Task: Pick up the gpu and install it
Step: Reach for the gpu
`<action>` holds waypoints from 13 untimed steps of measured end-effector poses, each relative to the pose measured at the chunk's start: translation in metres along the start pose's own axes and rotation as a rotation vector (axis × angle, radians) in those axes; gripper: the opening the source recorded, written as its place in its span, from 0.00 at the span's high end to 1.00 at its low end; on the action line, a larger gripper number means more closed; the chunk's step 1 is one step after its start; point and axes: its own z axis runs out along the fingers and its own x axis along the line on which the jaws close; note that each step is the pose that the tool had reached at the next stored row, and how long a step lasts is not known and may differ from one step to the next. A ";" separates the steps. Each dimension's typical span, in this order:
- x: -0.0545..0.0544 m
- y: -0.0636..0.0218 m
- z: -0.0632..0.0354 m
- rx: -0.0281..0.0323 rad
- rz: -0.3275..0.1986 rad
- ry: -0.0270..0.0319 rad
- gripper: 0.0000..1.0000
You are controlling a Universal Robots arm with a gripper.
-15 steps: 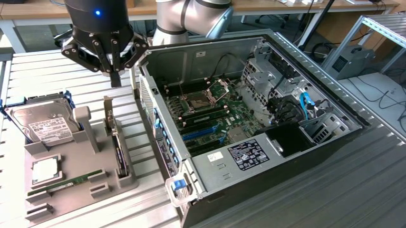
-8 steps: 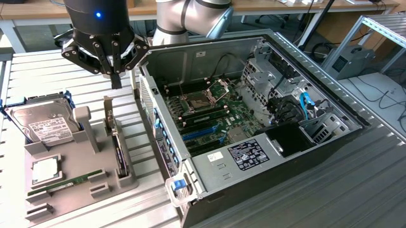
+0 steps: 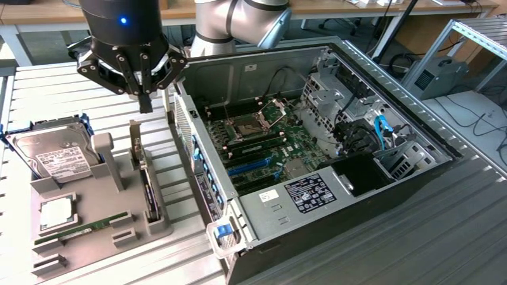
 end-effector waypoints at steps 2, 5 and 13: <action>0.000 -0.0008 0.0000 0.0001 0.000 0.0000 0.89; 0.000 -0.0018 0.0000 0.0000 0.000 0.0000 0.89; 0.000 -0.0049 -0.0001 0.0001 0.000 0.0000 0.89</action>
